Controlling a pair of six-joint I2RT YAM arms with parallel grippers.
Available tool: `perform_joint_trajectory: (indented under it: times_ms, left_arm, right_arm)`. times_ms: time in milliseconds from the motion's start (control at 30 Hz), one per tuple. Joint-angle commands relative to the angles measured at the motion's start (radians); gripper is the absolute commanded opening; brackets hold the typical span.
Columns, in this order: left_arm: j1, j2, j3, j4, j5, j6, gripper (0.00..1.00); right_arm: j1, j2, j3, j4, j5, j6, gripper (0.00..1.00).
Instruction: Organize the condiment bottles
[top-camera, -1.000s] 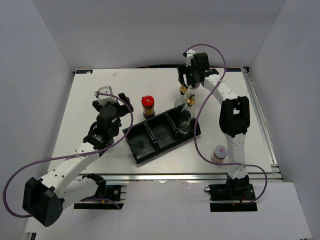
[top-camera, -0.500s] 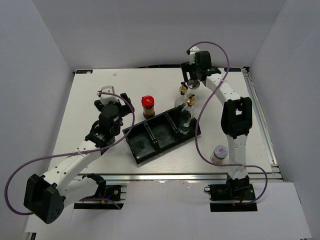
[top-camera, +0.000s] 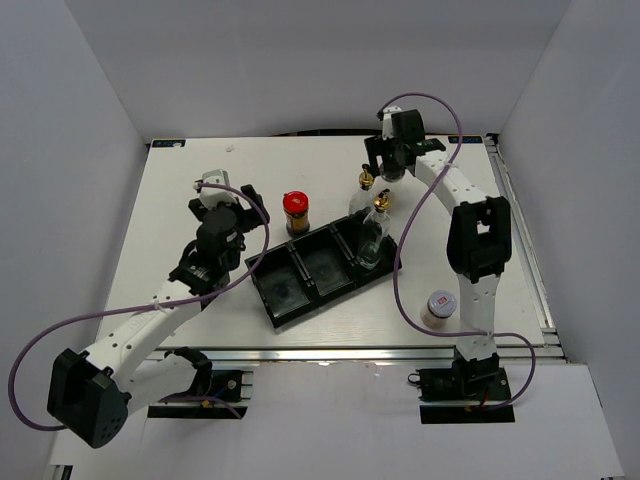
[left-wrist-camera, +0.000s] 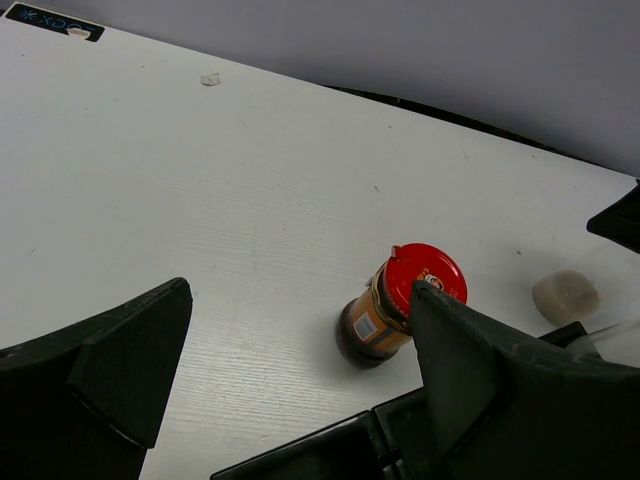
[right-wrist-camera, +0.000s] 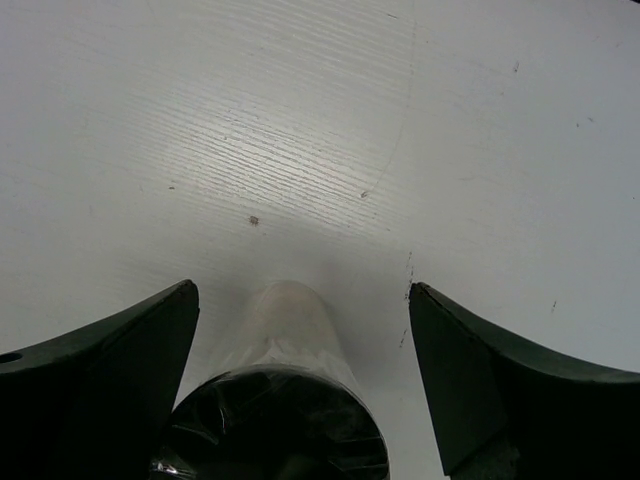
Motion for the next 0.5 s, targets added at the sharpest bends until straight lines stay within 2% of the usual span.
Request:
perform_joint_trajectory:
  times_ms: [0, 300, 400, 433, 467]
  left_arm:
    - [0.007, -0.045, 0.013, -0.003, 0.004, -0.007, 0.98]
    - [0.007, -0.059, -0.001, 0.000, -0.003, -0.005, 0.98]
    - [0.007, -0.059, -0.003, 0.003, 0.002, -0.004, 0.98]
    - [0.007, -0.059, -0.003, 0.003, 0.005, -0.005, 0.98]
    - [0.007, -0.057, -0.003, 0.001, 0.005, -0.005, 0.98]
  right_arm:
    - [-0.005, -0.030, -0.011, -0.015, 0.037, 0.024, 0.89]
    - [-0.004, -0.139, -0.126, -0.014, 0.103, 0.065, 0.85]
    - [-0.005, -0.167, -0.160, 0.018, 0.094, 0.056, 0.70]
    - [-0.005, -0.170, -0.161, 0.021, 0.091, 0.056, 0.57]
    - [-0.004, -0.174, -0.163, 0.023, 0.091, 0.061, 0.51]
